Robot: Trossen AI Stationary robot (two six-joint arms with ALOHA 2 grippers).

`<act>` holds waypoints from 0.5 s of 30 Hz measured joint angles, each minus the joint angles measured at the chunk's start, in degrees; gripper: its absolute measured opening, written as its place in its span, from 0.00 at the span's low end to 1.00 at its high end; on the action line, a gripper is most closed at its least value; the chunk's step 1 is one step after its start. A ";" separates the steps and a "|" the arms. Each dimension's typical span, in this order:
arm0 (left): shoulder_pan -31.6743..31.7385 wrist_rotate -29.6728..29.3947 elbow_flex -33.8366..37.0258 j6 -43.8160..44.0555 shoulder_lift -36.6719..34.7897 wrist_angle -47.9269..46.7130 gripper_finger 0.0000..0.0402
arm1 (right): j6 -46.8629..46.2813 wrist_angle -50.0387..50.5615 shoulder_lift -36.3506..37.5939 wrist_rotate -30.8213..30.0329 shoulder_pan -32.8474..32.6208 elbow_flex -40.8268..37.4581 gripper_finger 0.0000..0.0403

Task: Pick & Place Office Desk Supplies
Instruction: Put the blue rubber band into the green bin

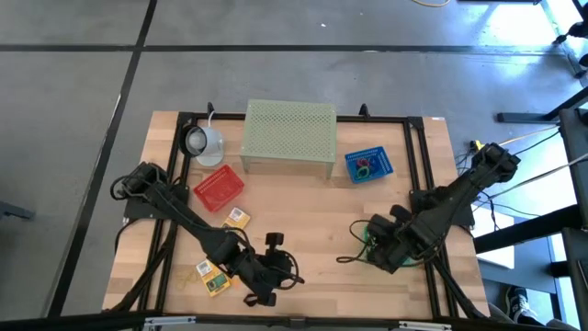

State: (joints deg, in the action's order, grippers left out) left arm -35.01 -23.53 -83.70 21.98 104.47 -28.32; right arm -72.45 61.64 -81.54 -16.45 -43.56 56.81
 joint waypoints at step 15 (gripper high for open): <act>0.00 0.03 0.00 6.60 0.00 -2.73 0.29 | -10.94 -9.84 -1.09 5.89 -0.91 -11.65 0.02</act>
State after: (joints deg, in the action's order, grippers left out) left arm -35.01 -23.50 -83.70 28.58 104.47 -31.04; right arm -83.40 51.80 -82.63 -10.56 -44.47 45.17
